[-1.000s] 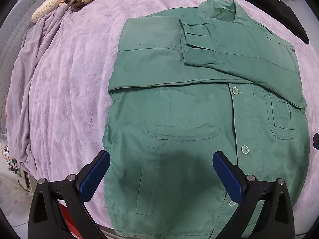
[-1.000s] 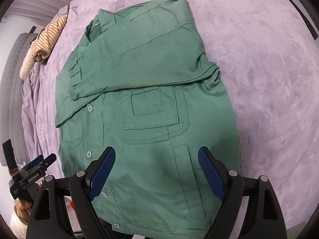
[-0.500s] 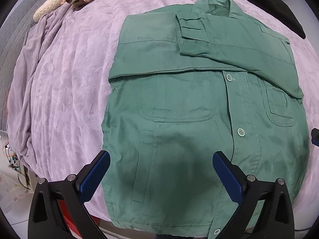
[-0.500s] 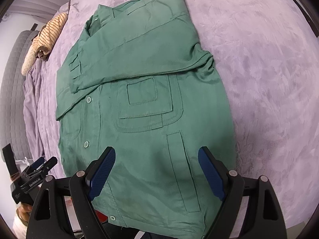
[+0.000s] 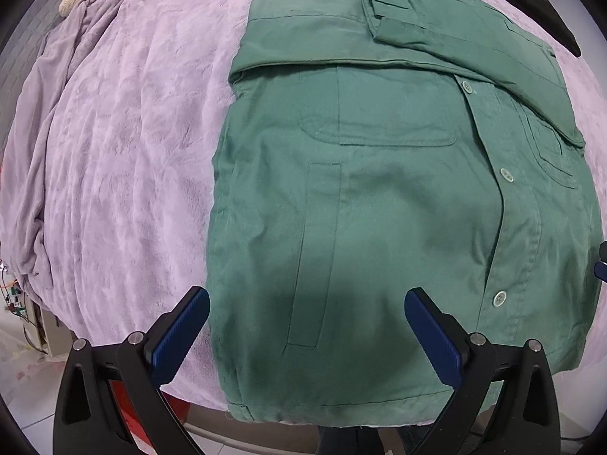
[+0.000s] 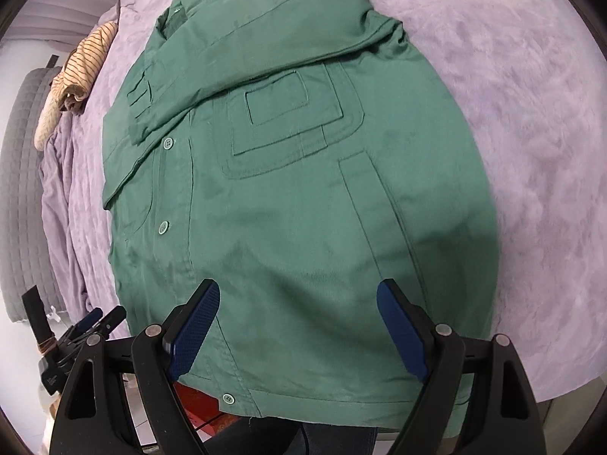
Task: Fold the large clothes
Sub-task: 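Move both grippers to the green jacket's hem and grasp it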
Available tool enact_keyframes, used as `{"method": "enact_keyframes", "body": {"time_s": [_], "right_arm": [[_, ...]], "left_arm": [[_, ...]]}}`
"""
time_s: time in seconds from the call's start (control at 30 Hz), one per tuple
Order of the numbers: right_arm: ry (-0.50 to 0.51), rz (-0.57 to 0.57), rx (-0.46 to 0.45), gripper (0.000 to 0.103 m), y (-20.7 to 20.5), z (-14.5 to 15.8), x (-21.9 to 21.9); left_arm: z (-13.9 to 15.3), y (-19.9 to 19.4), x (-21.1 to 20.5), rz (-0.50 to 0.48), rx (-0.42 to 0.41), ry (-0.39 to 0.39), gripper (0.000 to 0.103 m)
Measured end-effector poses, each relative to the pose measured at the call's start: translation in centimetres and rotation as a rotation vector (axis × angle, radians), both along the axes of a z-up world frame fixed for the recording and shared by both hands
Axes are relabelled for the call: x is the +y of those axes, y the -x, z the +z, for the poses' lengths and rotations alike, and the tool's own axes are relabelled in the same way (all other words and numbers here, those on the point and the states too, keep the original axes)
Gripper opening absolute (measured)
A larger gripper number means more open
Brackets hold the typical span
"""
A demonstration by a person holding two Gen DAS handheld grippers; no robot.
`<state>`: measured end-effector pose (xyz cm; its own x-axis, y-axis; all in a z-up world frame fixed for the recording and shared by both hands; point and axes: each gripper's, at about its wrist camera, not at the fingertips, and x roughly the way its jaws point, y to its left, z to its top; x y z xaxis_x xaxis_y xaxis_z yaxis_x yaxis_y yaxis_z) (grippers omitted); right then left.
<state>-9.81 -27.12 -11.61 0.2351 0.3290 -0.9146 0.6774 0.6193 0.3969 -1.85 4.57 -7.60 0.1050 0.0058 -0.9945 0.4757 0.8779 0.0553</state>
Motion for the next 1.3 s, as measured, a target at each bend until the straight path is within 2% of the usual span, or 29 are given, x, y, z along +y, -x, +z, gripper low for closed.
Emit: {"method": "enact_keyframes", "body": {"time_s": [0.17, 0.37, 0.57, 0.7, 0.8, 0.9, 1.03, 1.17, 1.3], "right_arm": [[0.006, -0.011, 0.002, 0.087, 1.1, 0.2, 1.6], [0.021, -0.070, -0.006, 0.087, 3.5, 0.6, 2.0], [-0.011, -0.237, -0.014, 0.087, 8.8, 0.2, 0.8], [0.019, -0.361, -0.008, 0.087, 12.9, 0.0, -0.1], [0.046, -0.439, 0.005, 0.087, 15.7, -0.2, -0.6], [0.009, -0.513, 0.024, 0.087, 18.1, -1.5, -0.7], [-0.131, -0.584, -0.025, 0.087, 19.7, -4.0, 0.1], [-0.214, -0.594, -0.093, 0.088, 18.6, -4.9, 1.4], [-0.295, -0.588, -0.293, 0.088, 16.7, -3.1, 2.0]], "left_arm": [[-0.6, 0.5, 2.5, 0.010, 0.021, 0.026, 0.103], [-2.0, 0.3, 6.7, 0.067, 0.085, 0.077, 0.103], [-4.0, 1.2, 9.7, 0.084, 0.175, 0.113, 0.103], [-5.4, 1.9, 10.5, 0.106, 0.241, 0.151, 0.103], [-6.3, 2.6, 10.5, 0.089, 0.281, 0.169, 0.103], [-6.7, 3.5, 10.2, 0.058, 0.306, 0.178, 0.103], [-7.8, 4.6, 10.0, 0.041, 0.347, 0.203, 0.103], [-7.7, 5.1, 9.1, 0.037, 0.353, 0.231, 0.103], [-6.6, 4.8, 8.4, 0.027, 0.352, 0.310, 0.103]]}}
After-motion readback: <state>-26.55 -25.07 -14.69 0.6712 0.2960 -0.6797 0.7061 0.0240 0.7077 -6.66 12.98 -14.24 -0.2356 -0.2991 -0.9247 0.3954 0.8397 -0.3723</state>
